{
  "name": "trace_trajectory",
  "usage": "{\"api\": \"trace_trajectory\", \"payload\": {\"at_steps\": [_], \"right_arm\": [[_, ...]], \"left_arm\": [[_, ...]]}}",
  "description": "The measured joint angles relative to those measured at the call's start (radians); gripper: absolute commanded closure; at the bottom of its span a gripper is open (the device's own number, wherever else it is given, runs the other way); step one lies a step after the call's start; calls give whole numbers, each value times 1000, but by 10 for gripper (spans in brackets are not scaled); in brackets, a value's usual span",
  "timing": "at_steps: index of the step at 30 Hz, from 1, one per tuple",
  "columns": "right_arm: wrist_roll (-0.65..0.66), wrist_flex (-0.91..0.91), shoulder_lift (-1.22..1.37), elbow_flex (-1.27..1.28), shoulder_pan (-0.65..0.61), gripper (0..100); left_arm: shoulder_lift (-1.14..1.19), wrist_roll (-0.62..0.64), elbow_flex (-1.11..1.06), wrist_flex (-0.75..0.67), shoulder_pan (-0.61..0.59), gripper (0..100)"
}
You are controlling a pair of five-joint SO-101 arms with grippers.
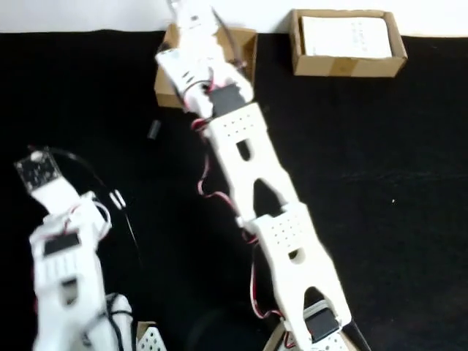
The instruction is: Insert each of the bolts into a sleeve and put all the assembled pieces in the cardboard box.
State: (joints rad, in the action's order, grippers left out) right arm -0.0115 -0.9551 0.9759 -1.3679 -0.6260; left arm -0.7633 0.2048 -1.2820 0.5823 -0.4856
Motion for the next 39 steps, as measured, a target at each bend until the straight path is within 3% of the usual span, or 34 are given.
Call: {"api": "trace_trajectory", "payload": {"at_steps": [5, 9, 17, 28, 39], "right_arm": [[-199, -40, 3, 95, -57, 813], [-285, 71, 5, 292, -94, 812], [-318, 258, 37, 594, -149, 812], [-319, 376, 287, 374, -144, 814], [-376, 209, 344, 201, -143, 817]], "left_arm": [[351, 2, 227, 110, -40, 892], [393, 0, 265, 135, -41, 892], [396, 61, 267, 138, -81, 892], [396, 71, 267, 138, -81, 892], [396, 71, 267, 138, -81, 892]]}}
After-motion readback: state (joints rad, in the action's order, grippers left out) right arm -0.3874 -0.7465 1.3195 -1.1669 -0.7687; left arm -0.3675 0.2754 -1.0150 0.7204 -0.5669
